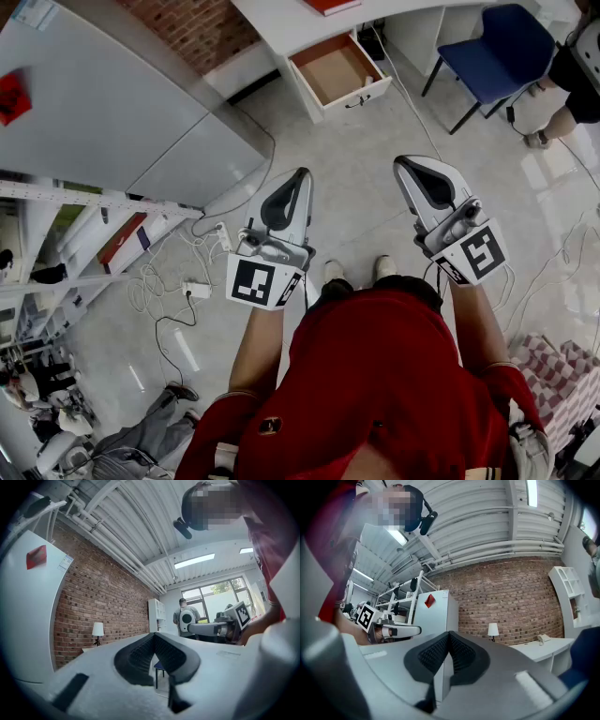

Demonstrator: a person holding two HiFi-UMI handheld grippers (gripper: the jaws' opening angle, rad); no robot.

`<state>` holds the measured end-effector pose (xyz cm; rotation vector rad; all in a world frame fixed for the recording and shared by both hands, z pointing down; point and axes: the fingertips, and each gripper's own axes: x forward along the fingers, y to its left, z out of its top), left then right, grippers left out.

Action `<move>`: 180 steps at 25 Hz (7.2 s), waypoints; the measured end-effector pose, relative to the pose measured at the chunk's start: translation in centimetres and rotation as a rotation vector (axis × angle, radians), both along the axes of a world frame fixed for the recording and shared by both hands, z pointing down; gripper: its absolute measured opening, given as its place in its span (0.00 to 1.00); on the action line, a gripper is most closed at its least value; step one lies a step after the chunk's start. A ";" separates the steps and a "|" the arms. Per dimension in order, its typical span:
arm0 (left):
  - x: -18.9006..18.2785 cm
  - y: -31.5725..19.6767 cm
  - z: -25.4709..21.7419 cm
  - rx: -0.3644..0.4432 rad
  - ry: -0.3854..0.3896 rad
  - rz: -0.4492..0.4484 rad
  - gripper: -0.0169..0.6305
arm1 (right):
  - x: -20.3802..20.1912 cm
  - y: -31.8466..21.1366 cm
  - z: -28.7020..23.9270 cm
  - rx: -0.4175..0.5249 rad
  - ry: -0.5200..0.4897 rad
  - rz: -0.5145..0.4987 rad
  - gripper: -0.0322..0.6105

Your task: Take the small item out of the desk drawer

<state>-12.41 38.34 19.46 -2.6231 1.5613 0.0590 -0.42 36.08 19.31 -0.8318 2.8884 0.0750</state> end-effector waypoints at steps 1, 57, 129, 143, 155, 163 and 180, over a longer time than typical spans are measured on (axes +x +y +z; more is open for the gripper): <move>0.0 -0.1 0.0 0.000 0.000 -0.001 0.03 | -0.1 -0.1 0.0 0.003 0.004 0.000 0.07; 3.5 -34.8 5.8 -0.043 -0.059 0.055 0.03 | 4.6 -31.6 3.1 0.010 0.116 0.072 0.07; 7.7 -62.5 56.2 -0.826 -0.462 0.442 0.21 | 8.0 -56.5 29.4 -0.089 0.271 0.148 0.07; 8.2 -62.2 60.9 -1.023 -0.471 0.427 0.32 | 9.7 -56.7 30.8 -0.099 0.288 0.155 0.07; 8.4 -61.6 63.3 -1.153 -0.461 0.418 0.34 | 10.1 -56.3 31.1 -0.097 0.318 0.156 0.07; 8.7 -61.7 62.8 -1.178 -0.459 0.439 0.25 | 10.5 -56.4 31.2 -0.105 0.336 0.160 0.07; 6.2 -63.2 56.8 -0.923 -0.486 0.352 0.21 | 8.1 -57.1 29.7 -0.122 0.310 0.115 0.07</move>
